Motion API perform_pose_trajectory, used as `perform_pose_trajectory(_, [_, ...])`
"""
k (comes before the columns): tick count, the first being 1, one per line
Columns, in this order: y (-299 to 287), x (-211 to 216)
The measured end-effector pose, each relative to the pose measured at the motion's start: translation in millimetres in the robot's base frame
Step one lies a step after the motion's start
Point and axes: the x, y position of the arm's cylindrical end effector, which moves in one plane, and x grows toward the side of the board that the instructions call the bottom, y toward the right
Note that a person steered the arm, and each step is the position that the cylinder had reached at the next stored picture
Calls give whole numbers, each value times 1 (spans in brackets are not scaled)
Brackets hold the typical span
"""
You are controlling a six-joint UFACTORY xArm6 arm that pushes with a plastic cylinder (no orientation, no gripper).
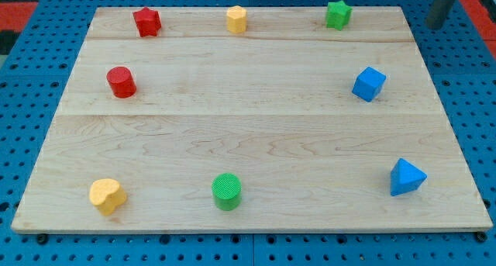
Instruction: Move blue cube left and up a bit
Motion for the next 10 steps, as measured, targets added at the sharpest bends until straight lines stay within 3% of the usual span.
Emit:
perform_pose_trajectory(1, [-3, 99])
perform_pose_trajectory(2, [-25, 137])
perform_pose_trajectory(3, [-106, 127])
perform_pose_trajectory(4, [-129, 123])
perform_pose_trajectory(7, [-145, 122])
perform_pose_trajectory(10, [-205, 125])
